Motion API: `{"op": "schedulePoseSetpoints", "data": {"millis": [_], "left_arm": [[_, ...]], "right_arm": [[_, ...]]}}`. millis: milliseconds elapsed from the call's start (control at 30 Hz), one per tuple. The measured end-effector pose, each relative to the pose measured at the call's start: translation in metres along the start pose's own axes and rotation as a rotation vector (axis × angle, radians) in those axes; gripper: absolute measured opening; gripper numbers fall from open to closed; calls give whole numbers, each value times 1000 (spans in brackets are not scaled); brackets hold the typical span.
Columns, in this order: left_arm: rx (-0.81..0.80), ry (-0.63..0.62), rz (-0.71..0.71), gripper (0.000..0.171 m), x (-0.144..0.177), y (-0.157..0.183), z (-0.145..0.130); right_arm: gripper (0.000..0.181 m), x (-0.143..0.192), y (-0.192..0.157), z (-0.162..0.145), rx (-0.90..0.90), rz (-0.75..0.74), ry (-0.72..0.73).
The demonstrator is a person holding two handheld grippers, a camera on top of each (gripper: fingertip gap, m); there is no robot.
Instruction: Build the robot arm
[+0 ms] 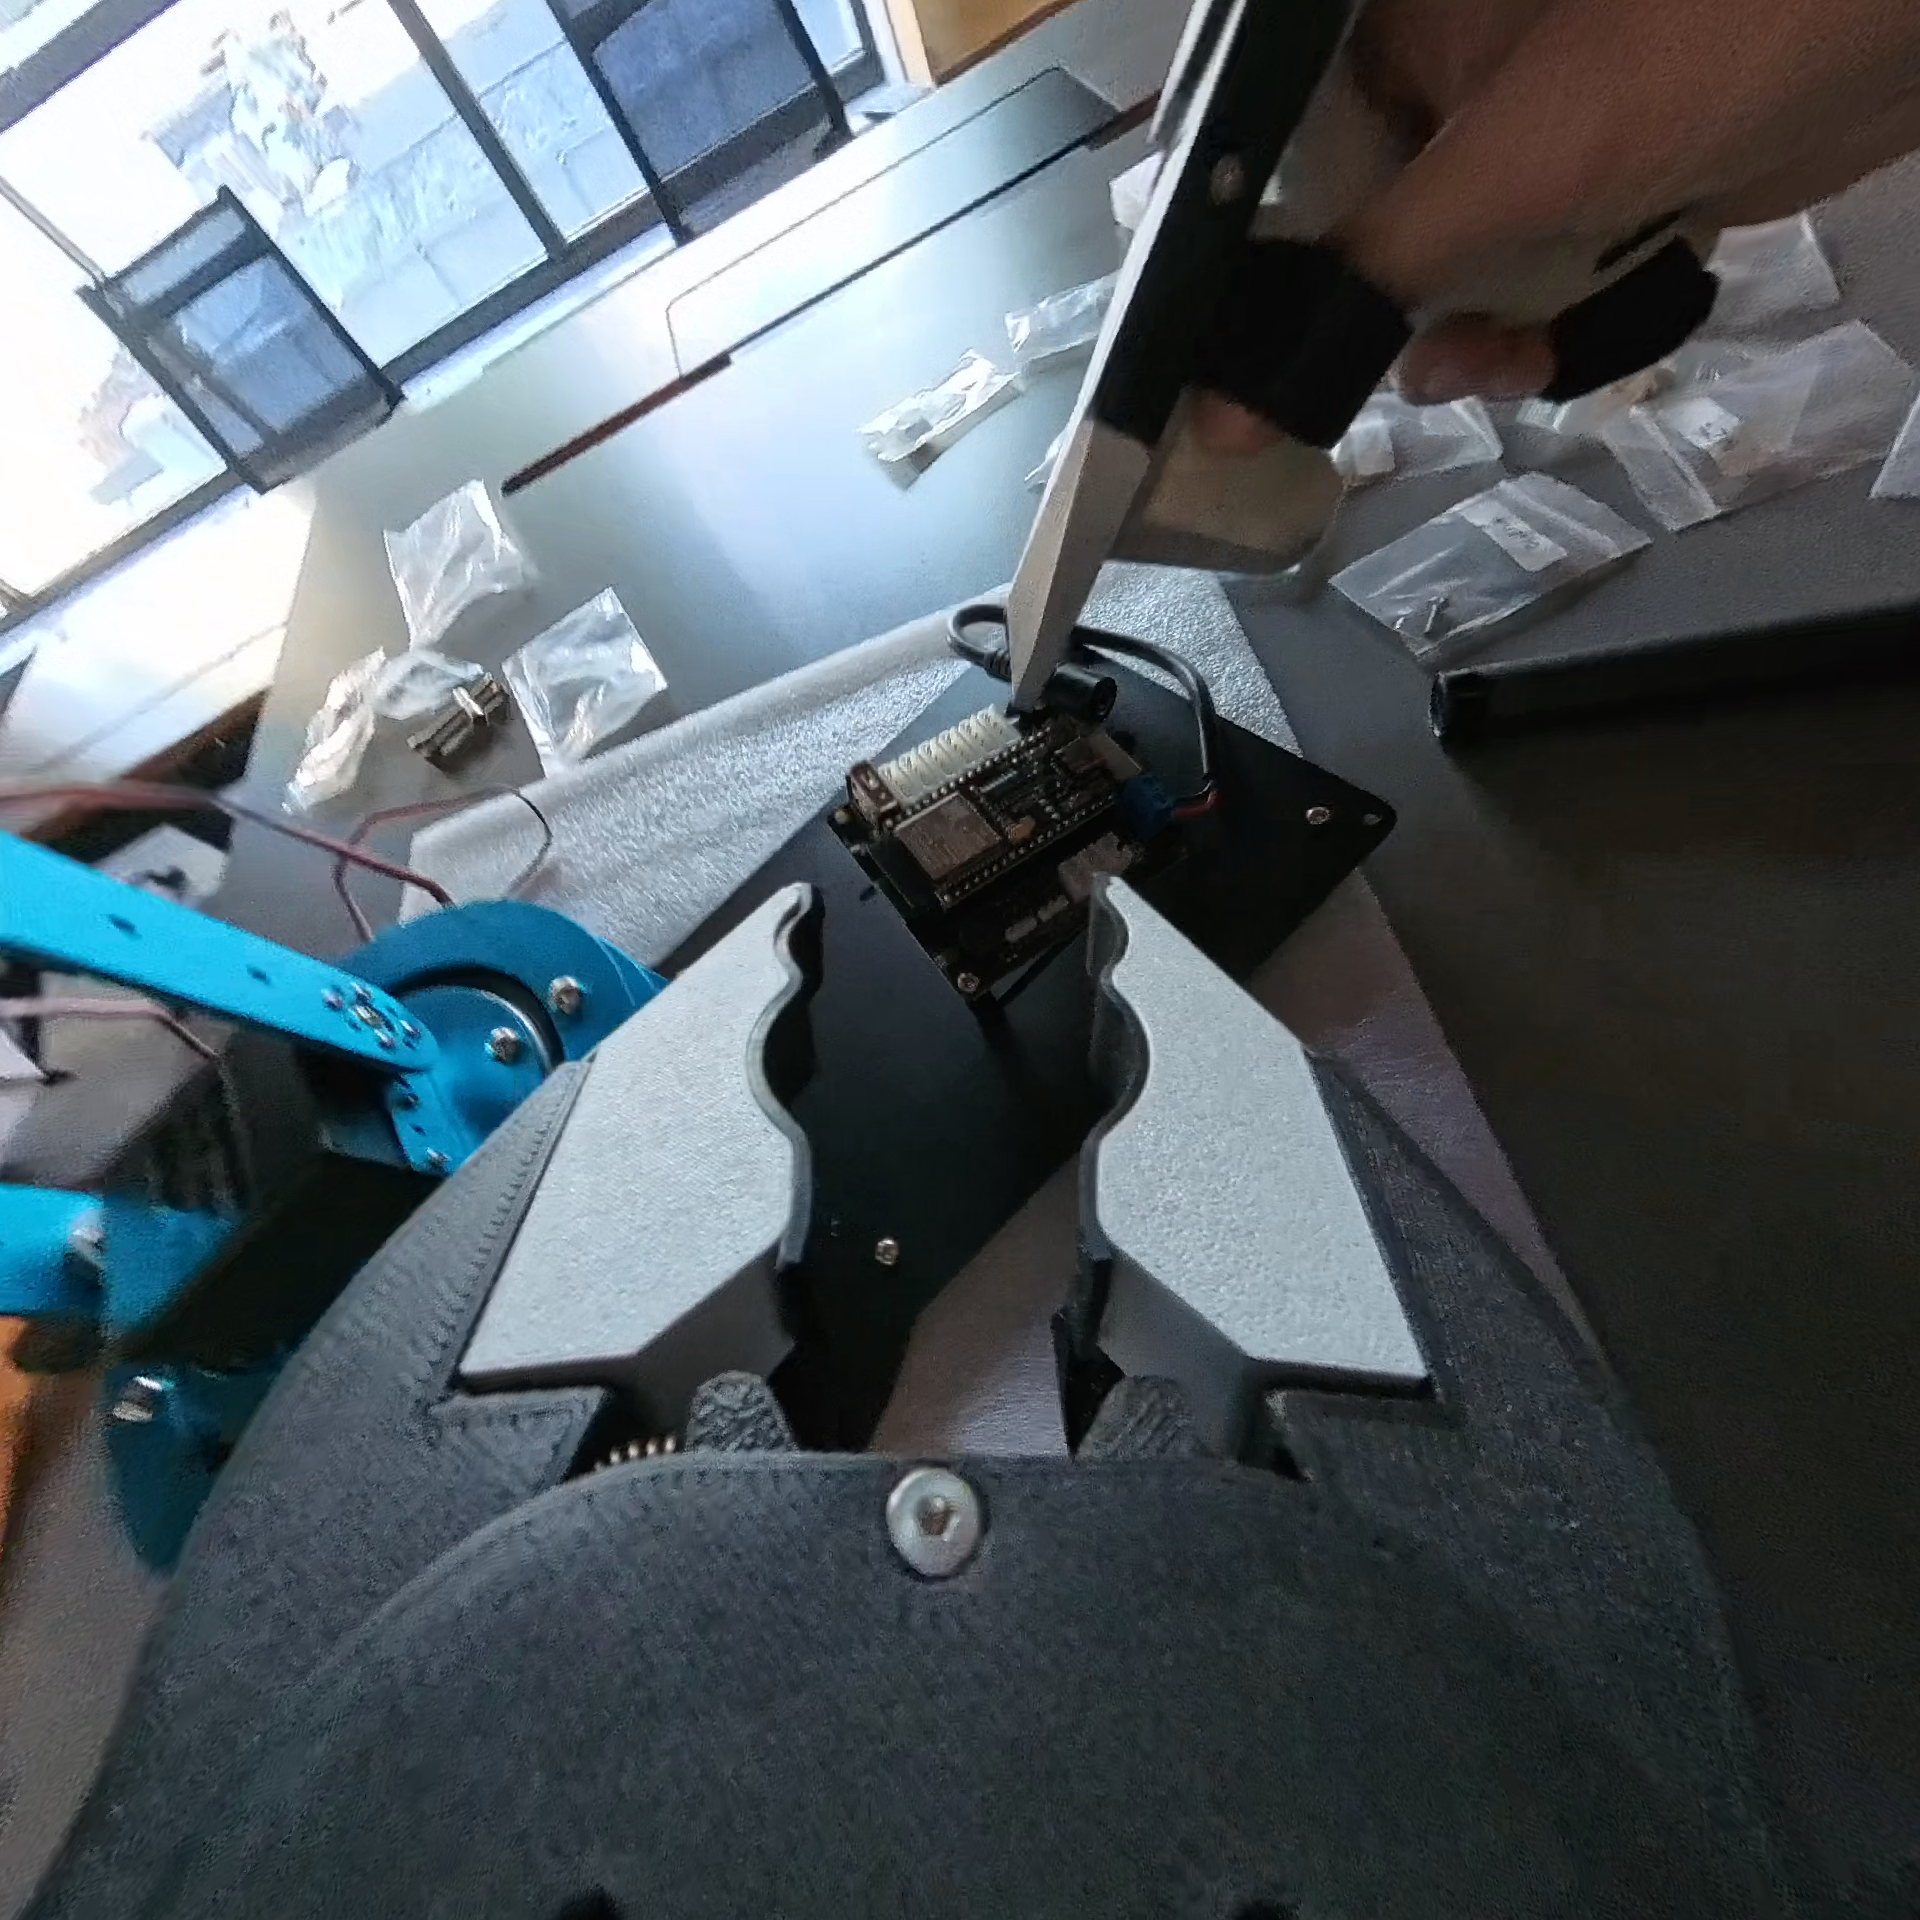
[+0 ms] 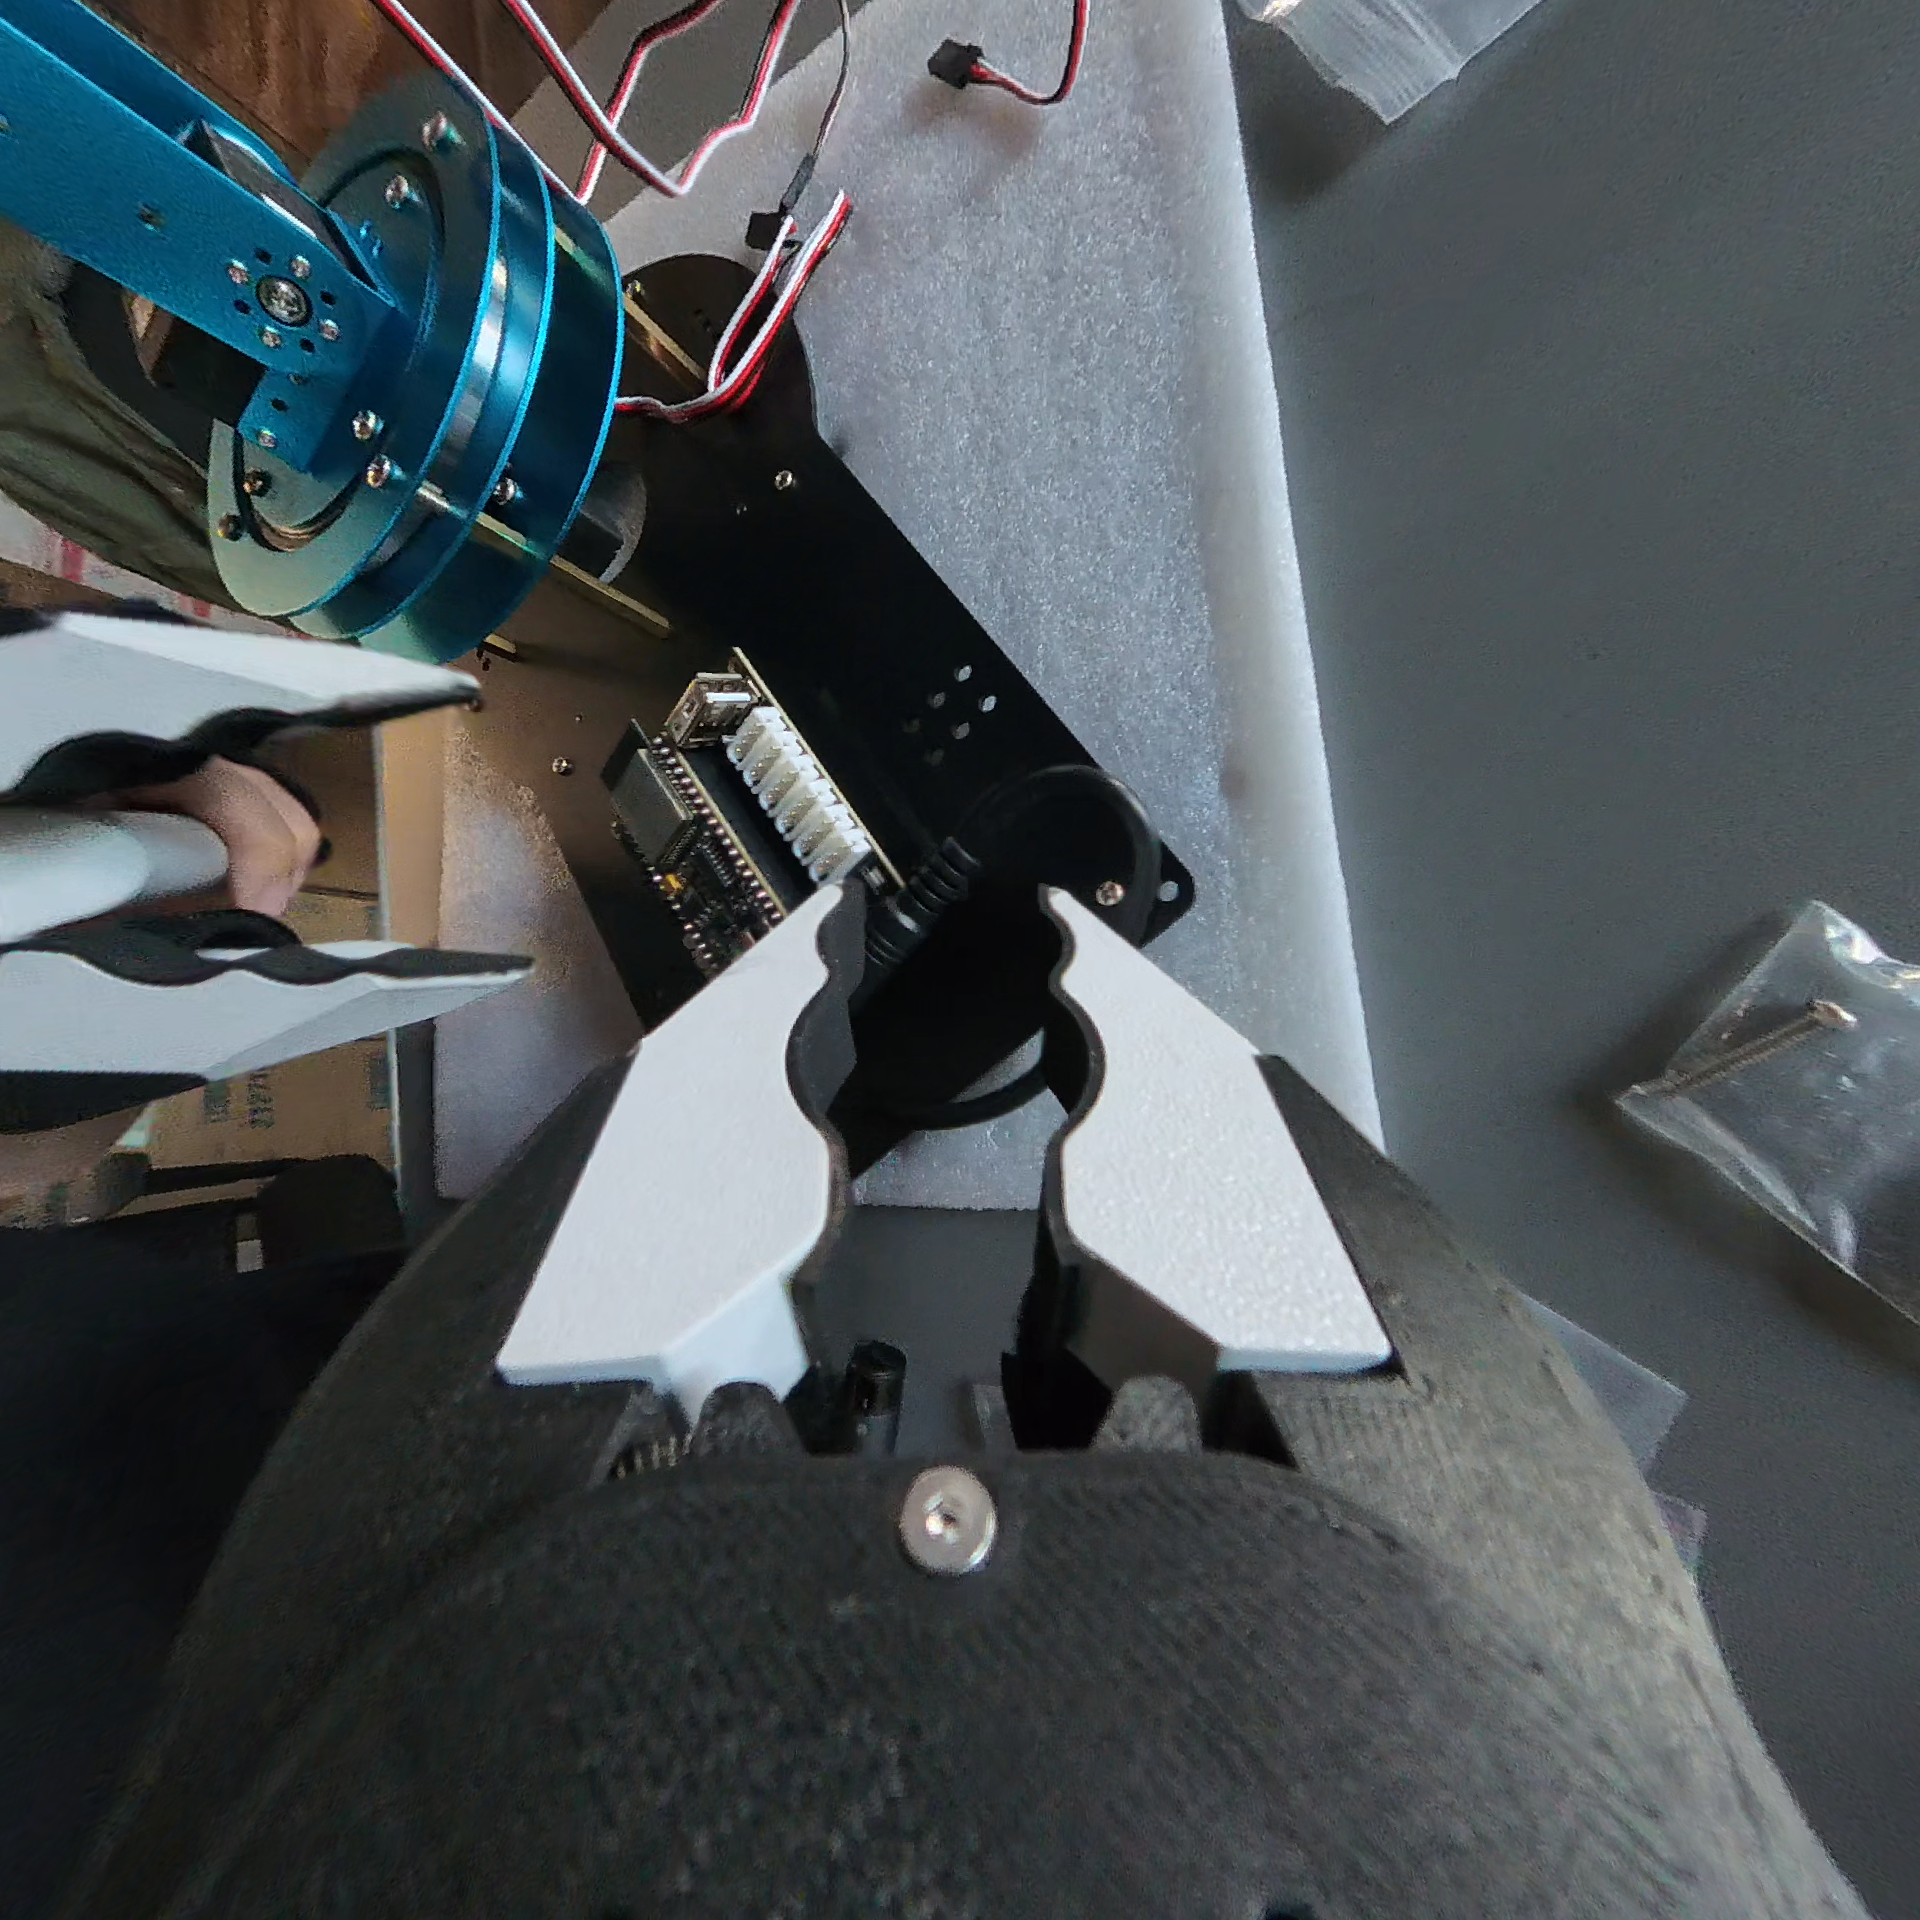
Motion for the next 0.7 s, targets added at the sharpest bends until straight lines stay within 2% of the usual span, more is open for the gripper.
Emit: {"op": "schedulePoseSetpoints", "data": {"millis": [133, 300, 367, 467, 700], "left_arm": [[-207, -67, -78, 60, 1, 0, 17], [-390, -273, -216, 64, -16, -1, 23], [-430, -333, -225, 72, -22, -5, 25], [-472, -391, -243, 74, -30, -13, 29], [-445, -472, -345, 76, -44, -17, 22]], "right_arm": [[24, -2, -1, -2, -30, 33, 16], [21, 1, 0, -3, -35, 39, 41], [18, 3, 1, -3, -37, 40, 61], [18, 5, 4, -3, -51, 45, 73], [17, 8, 10, -2, -57, 59, 68]]}}
Point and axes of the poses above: each gripper's, where its closed fingertips meet, x back along the fingers, z out of its top, y = z × x across the jaws, the point moved 9 cm from there along x, back along the fingers, and after that the axes turned 10 degrees about -z, right-handed, at the moved point
